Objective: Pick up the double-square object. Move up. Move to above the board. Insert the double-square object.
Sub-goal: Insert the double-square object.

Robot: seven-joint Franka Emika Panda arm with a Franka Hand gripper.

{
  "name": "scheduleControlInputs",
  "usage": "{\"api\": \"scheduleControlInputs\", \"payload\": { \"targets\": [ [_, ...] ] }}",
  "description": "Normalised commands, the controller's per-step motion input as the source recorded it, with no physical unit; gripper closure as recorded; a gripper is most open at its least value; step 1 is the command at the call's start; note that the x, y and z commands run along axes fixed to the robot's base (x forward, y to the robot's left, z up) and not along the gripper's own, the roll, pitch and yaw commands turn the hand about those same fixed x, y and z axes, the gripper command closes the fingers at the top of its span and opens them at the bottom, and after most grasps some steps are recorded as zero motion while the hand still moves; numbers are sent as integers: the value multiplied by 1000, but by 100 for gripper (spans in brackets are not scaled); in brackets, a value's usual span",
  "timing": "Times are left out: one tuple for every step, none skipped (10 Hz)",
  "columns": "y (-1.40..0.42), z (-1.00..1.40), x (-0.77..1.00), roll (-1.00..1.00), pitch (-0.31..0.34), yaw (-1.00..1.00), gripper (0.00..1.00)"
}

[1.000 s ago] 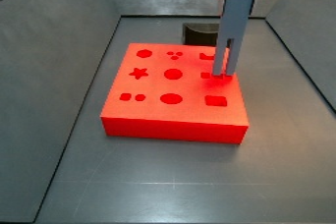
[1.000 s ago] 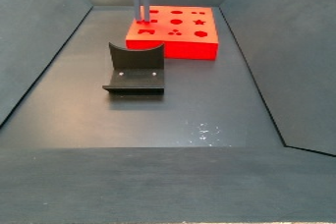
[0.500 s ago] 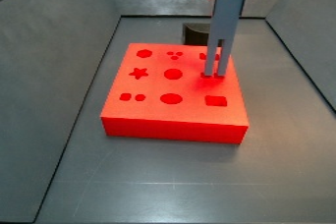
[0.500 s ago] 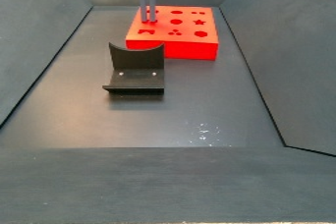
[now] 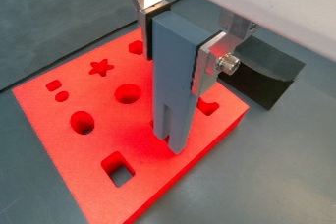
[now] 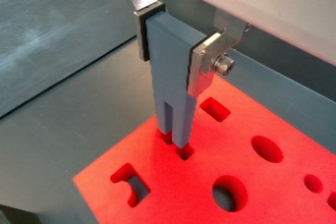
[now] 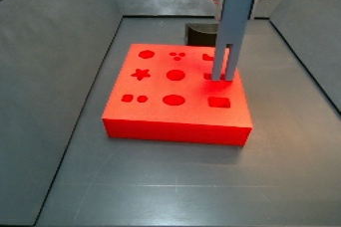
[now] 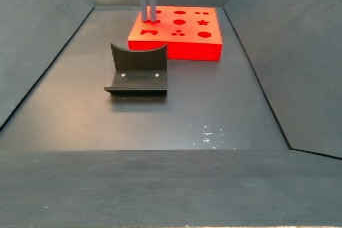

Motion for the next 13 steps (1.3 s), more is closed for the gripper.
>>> {"api": "scheduleControlInputs", "payload": {
  "targets": [
    [46, -160, 0, 141, 0, 160, 100],
    [14, -40, -229, 53, -11, 0, 100],
    [14, -26, -337, 39, -43, 0, 100],
    [11, -43, -311, 29, -44, 0, 100],
    [0, -109, -134, 3, -4, 0, 100],
    [0, -194, 0, 0, 0, -43, 100],
    [0, -289, 200, 0, 0, -89, 100],
    [0, -311, 269, 0, 0, -89, 100],
    [6, -351, 266, 10, 1, 0, 100],
    [80, -340, 143, 89, 11, 0, 100],
    [94, -349, 51, 133, 3, 0, 100],
    [94, -283, -29, 81, 0, 0, 100],
    [17, -220, -163, 27, -3, 0, 100]
  ]
}}
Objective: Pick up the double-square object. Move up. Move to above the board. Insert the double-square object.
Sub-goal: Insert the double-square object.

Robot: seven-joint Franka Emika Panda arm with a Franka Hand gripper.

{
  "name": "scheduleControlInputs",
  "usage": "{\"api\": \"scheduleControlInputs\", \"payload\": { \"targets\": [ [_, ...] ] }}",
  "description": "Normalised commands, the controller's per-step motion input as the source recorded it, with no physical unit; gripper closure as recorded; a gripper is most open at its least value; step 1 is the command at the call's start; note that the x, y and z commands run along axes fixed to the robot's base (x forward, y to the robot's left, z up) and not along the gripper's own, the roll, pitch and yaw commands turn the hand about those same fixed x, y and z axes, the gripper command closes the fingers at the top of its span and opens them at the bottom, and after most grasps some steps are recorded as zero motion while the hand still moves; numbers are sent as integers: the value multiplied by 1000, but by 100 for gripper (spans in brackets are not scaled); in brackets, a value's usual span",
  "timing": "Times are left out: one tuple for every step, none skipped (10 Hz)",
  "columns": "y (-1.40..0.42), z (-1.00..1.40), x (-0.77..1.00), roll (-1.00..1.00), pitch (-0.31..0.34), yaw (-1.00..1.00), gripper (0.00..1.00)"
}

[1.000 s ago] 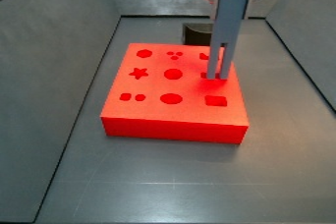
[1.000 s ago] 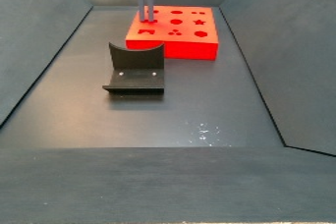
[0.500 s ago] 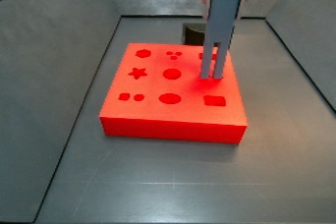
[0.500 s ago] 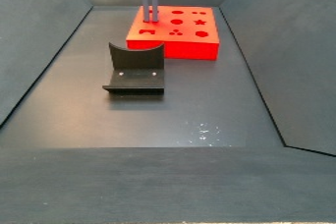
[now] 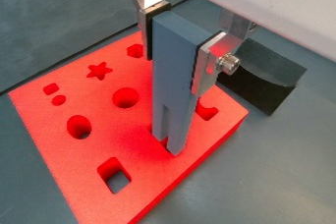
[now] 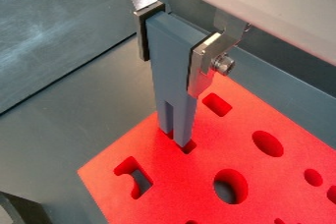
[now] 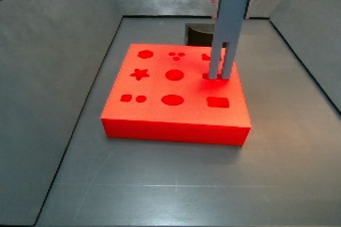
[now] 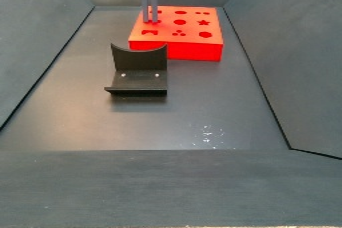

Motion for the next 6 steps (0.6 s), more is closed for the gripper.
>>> {"api": "scheduleControlInputs", "payload": {
  "targets": [
    [0, -154, -214, 0, -19, 0, 100],
    [0, -131, -271, 0, -26, -14, 100],
    [0, -129, -291, 0, -20, -49, 100],
    [0, -143, -191, 0, -11, -77, 100],
    [0, -306, 51, -57, 0, -74, 100],
    [0, -411, 134, 0, 0, -17, 100]
  ]
}}
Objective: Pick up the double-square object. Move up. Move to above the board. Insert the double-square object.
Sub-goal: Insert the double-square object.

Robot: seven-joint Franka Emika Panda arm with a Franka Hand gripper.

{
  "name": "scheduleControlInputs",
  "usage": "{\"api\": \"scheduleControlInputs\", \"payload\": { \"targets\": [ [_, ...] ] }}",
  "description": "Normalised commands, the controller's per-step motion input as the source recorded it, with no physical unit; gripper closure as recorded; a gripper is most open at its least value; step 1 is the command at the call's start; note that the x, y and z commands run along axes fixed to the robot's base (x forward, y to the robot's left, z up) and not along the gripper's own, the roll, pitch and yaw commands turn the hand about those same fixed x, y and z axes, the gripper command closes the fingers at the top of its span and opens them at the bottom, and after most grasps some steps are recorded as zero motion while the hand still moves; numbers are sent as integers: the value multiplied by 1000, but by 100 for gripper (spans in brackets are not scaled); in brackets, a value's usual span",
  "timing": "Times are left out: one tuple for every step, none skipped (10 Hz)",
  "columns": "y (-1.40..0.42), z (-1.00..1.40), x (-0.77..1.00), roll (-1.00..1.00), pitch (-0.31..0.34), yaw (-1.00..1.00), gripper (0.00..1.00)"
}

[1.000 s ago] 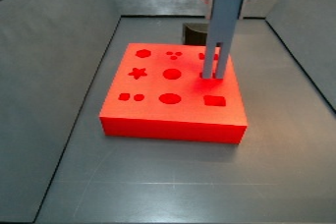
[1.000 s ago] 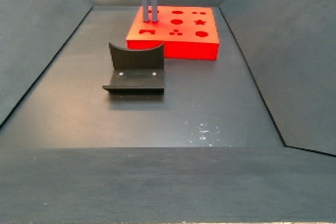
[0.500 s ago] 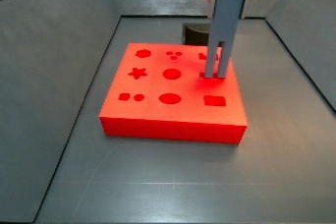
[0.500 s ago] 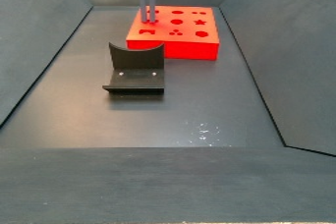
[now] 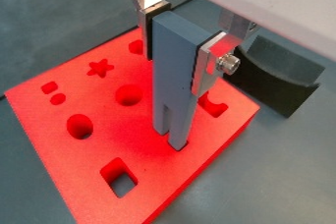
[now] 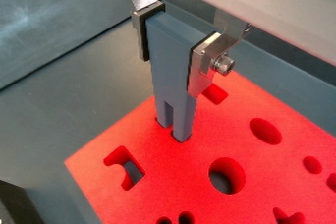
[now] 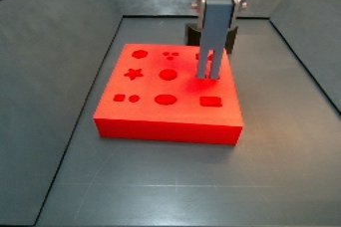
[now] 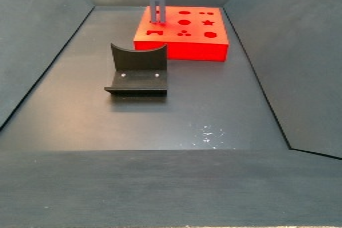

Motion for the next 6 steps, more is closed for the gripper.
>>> {"api": "scheduleControlInputs", "payload": {
  "targets": [
    [0, -477, 166, 0, 0, 0, 100],
    [0, -509, 174, 0, 0, 0, 100],
    [0, -463, 163, 0, 0, 0, 100],
    [0, -274, 100, -39, 0, -9, 100],
    [91, -126, 0, -126, -9, 0, 100],
    [0, 0, 0, -1, 0, 0, 100]
  ]
}}
